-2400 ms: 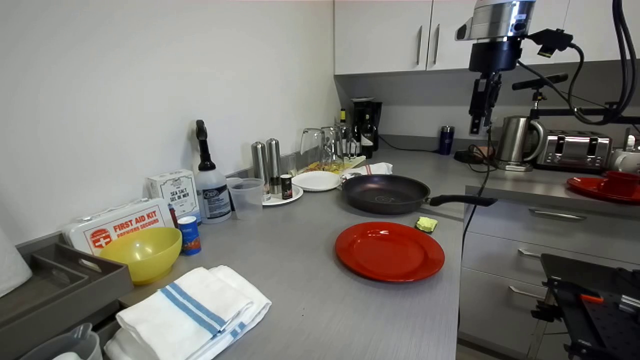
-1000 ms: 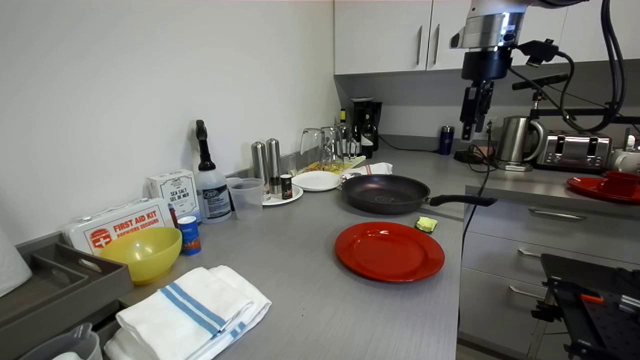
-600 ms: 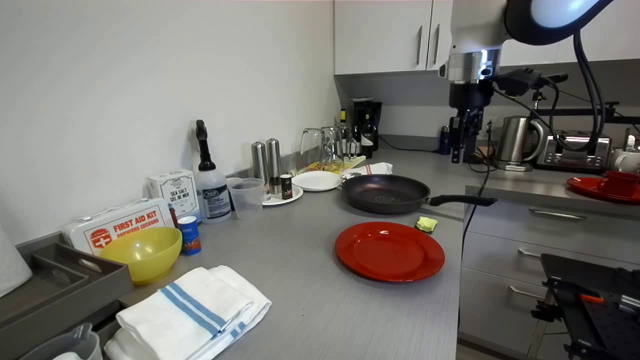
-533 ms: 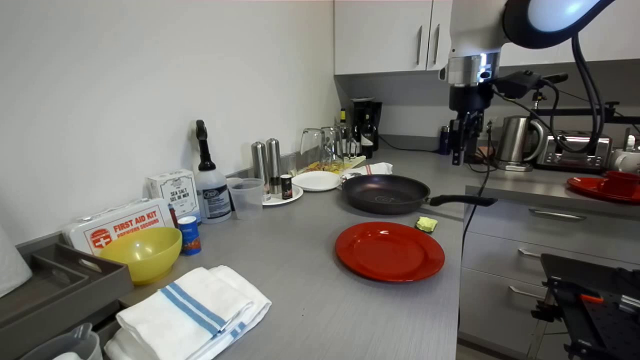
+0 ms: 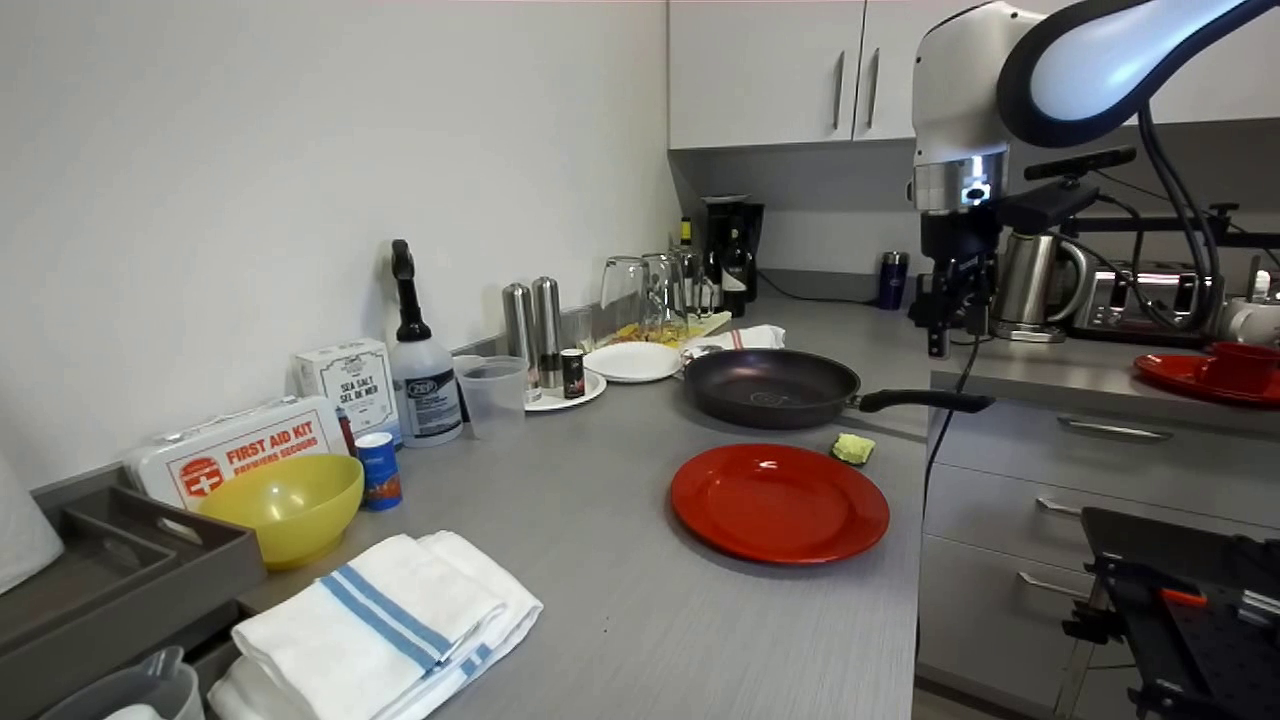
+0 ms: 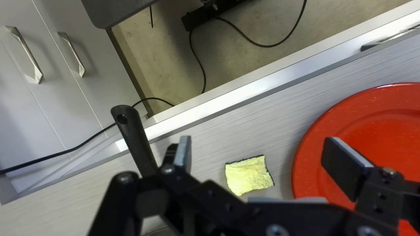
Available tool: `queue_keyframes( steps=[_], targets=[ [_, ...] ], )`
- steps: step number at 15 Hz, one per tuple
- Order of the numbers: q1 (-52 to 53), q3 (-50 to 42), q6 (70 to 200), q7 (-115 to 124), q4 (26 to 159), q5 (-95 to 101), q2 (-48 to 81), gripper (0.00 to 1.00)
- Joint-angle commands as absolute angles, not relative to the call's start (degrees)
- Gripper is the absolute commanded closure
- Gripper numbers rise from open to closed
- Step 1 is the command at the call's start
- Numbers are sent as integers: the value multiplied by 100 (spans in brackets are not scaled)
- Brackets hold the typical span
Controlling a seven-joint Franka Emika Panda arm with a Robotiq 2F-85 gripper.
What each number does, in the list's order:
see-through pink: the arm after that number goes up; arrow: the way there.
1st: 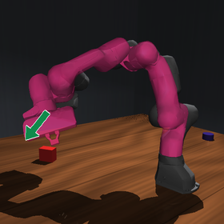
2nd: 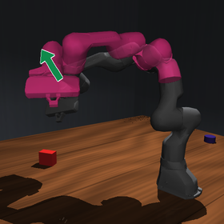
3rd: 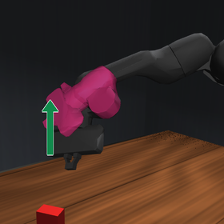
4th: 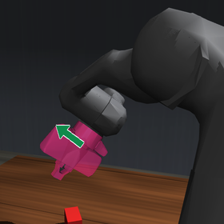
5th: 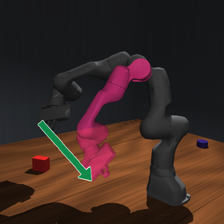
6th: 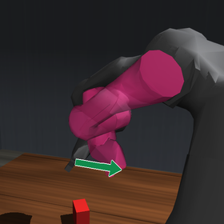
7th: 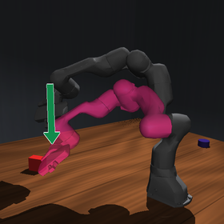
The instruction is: Pick up the sponge and clean the plate
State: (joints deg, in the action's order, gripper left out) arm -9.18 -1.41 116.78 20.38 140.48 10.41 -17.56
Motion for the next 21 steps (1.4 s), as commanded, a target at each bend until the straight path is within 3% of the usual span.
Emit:
queue_keyframes(
  steps=[1,21],
  targets=[
    [-962,-197,12118,2250,14127,1078,-1565,0],
    [-870,-359,13985,3047,14075,1842,32,0]
  ],
)
